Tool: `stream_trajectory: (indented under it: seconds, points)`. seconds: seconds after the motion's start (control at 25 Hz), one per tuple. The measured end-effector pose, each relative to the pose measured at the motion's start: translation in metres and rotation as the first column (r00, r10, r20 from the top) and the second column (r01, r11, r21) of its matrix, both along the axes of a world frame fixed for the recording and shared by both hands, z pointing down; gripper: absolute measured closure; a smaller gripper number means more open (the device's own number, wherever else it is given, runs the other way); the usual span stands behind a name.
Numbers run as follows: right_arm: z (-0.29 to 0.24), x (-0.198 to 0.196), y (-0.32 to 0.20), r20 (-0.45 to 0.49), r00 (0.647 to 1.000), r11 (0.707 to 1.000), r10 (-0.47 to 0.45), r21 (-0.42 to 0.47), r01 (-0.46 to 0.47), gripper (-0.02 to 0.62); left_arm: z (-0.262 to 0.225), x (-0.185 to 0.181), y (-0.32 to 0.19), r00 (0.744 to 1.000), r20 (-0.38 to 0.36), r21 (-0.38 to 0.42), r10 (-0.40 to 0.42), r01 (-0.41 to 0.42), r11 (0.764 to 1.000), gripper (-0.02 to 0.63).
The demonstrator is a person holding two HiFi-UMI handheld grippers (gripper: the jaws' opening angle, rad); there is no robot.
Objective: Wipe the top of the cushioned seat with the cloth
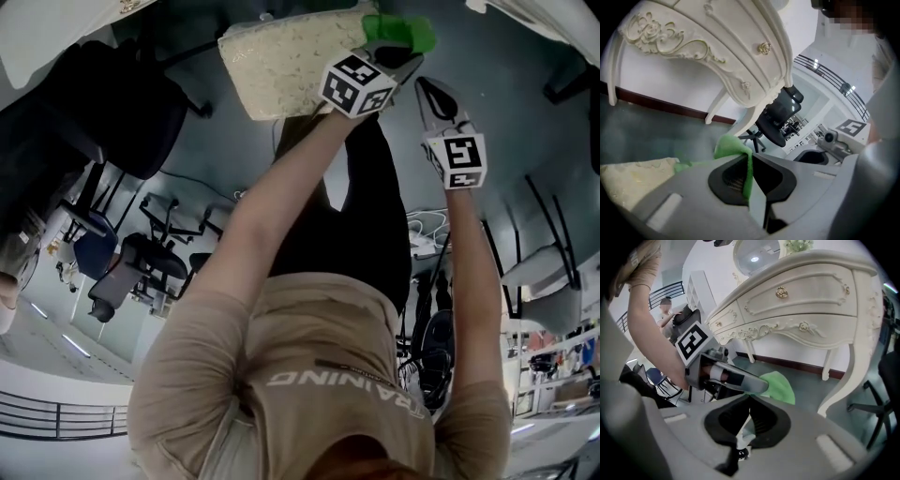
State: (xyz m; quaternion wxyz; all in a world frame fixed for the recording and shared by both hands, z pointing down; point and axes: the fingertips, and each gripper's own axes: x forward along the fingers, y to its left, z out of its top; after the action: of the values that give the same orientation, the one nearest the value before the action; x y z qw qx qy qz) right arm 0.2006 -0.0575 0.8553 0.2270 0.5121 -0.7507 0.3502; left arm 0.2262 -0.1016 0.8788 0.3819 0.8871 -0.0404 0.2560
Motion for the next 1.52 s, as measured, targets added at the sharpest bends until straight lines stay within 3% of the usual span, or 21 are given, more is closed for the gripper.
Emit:
stream_trajectory:
  seconds: [0.16,0.28,0.4,0.56,0.72,0.96,1.12,1.36,1.52]
  points:
    - [-0.009,0.004,-0.003,-0.029,1.0,1.0,0.003,0.021,-0.003,0.591,-0.032,0.001,-0.001,0.998,-0.058,0.053,-0.017,0.02,0.998,0.581]
    - [-0.025,-0.009,-0.004,-0.02,1.0,0.999,-0.01,0.044,0.011,0.592,-0.06,-0.021,0.001,0.995,-0.093,0.078,-0.028,0.035,0.996,0.581]
    - [-0.041,-0.035,-0.008,-0.006,0.999,0.997,-0.037,0.061,0.037,0.591,-0.083,-0.067,-0.005,0.994,-0.088,0.135,-0.058,0.07,0.988,0.581]
    - [-0.052,-0.082,-0.02,-0.003,0.994,0.991,-0.109,0.076,0.109,0.591,-0.103,-0.153,-0.037,0.98,-0.057,0.204,-0.191,0.199,0.959,0.581]
    - [-0.062,-0.145,-0.03,0.026,0.979,0.975,-0.202,0.099,0.199,0.591,-0.117,-0.256,-0.071,0.933,-0.009,0.251,-0.36,0.351,0.902,0.581]
    - [-0.075,-0.228,-0.055,0.056,0.95,0.948,-0.307,0.108,0.3,0.591,-0.124,-0.394,-0.113,0.829,0.056,0.33,-0.557,0.511,0.794,0.581]
    - [-0.079,-0.268,-0.069,0.061,0.934,0.932,-0.352,0.11,0.345,0.591,-0.114,-0.452,-0.124,0.778,0.094,0.339,-0.622,0.562,0.754,0.581]
    - [-0.07,-0.307,-0.082,0.07,0.915,0.916,-0.398,0.091,0.391,0.591,-0.059,-0.467,-0.122,0.776,0.152,0.275,-0.612,0.562,0.78,0.581]
    - [-0.055,-0.315,-0.085,0.067,0.916,0.918,-0.395,0.062,0.391,0.591,-0.013,-0.436,-0.105,0.822,0.192,0.217,-0.536,0.497,0.84,0.581]
